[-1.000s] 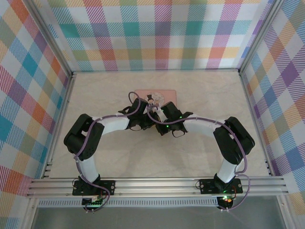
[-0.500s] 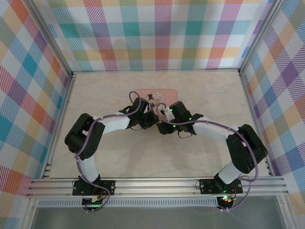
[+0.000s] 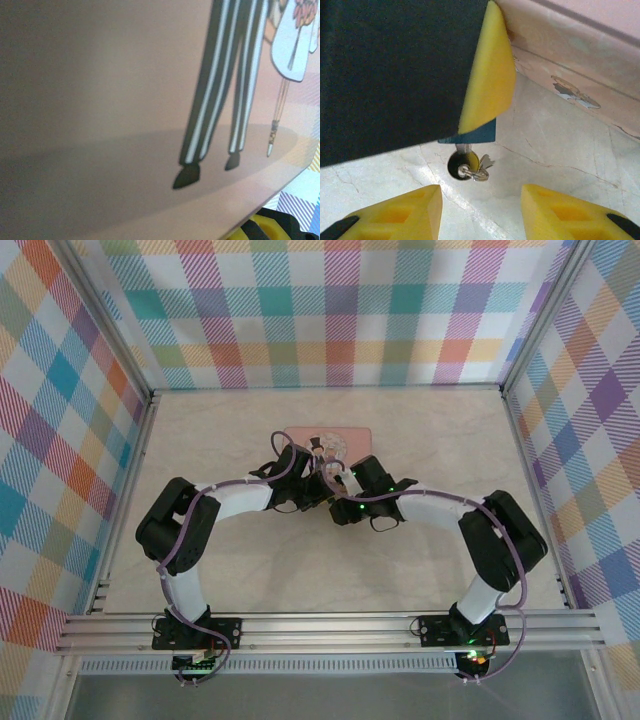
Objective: Unlock a padlock with a key
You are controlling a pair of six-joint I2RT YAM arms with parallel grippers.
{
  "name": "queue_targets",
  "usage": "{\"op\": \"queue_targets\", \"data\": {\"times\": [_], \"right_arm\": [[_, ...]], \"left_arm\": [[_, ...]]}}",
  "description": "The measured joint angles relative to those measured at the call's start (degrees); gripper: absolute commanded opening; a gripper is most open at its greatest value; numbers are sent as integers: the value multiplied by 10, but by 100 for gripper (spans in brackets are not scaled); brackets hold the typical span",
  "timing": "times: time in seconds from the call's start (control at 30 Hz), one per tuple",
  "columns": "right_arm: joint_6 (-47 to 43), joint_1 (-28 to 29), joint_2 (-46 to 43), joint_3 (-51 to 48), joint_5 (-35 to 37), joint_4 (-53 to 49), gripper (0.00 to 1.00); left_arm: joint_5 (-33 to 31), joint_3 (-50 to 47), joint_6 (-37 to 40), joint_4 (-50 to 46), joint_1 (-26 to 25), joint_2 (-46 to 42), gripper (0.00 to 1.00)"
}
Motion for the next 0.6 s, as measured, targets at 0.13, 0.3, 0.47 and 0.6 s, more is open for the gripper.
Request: {"op": "queue_targets", "data": {"times": [0.13, 0.3, 0.47, 0.6], "right_arm": [[0, 14, 4, 16, 28, 0, 43], [-1, 23, 6, 28, 57, -3, 41], [-4, 28, 14, 46, 73, -13, 40], [-5, 33, 27, 54, 78, -19, 40]], "left_arm": [[0, 0, 0, -1, 0, 0, 0], [0, 0, 0, -2, 0, 0, 0], [0, 1, 0, -2, 0, 0, 0], [2, 1, 0, -2, 1, 0, 0]]}}
